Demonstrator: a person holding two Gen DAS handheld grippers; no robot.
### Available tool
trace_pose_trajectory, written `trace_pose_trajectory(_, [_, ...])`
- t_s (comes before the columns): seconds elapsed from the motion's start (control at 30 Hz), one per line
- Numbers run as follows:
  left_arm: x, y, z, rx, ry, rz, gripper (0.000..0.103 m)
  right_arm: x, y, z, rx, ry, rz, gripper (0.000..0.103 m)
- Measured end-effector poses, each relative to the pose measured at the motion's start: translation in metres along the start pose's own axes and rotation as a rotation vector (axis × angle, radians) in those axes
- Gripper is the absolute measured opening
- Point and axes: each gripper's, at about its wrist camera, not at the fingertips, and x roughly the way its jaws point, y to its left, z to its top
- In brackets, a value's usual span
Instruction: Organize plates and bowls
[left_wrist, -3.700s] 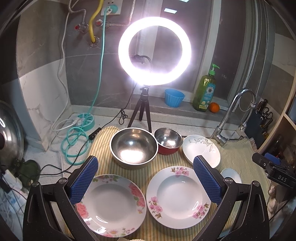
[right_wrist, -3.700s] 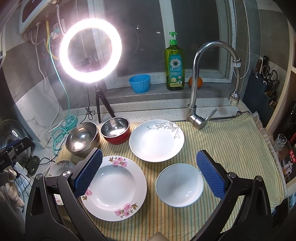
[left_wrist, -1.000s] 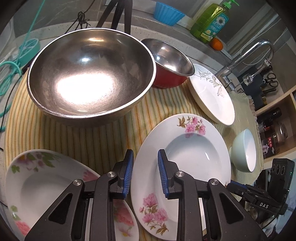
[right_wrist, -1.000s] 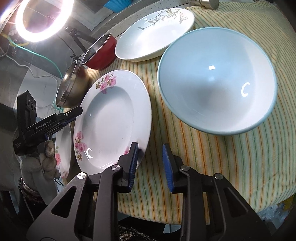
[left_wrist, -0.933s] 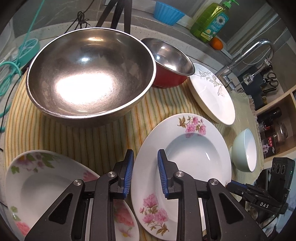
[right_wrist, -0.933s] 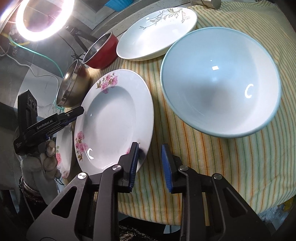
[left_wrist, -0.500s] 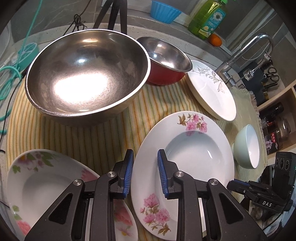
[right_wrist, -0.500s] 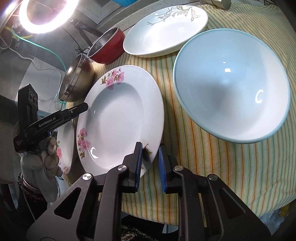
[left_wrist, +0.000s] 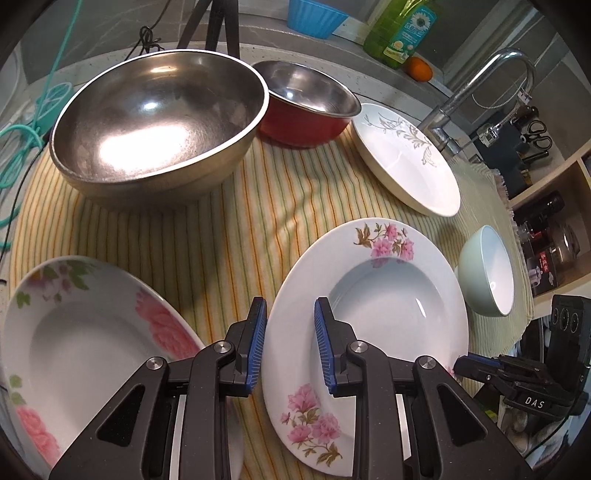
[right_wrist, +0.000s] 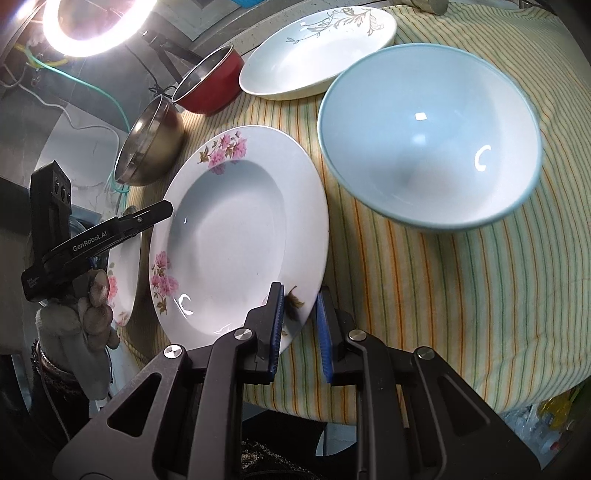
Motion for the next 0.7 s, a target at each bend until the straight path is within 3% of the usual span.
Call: trace_pose_trajectory(0.7, [-0.002,-0.010,-0.017,0.010,-0.003,0.021,0.024,0.005,0.005,-0.009,-0.034,0.013,-0.008,0.019])
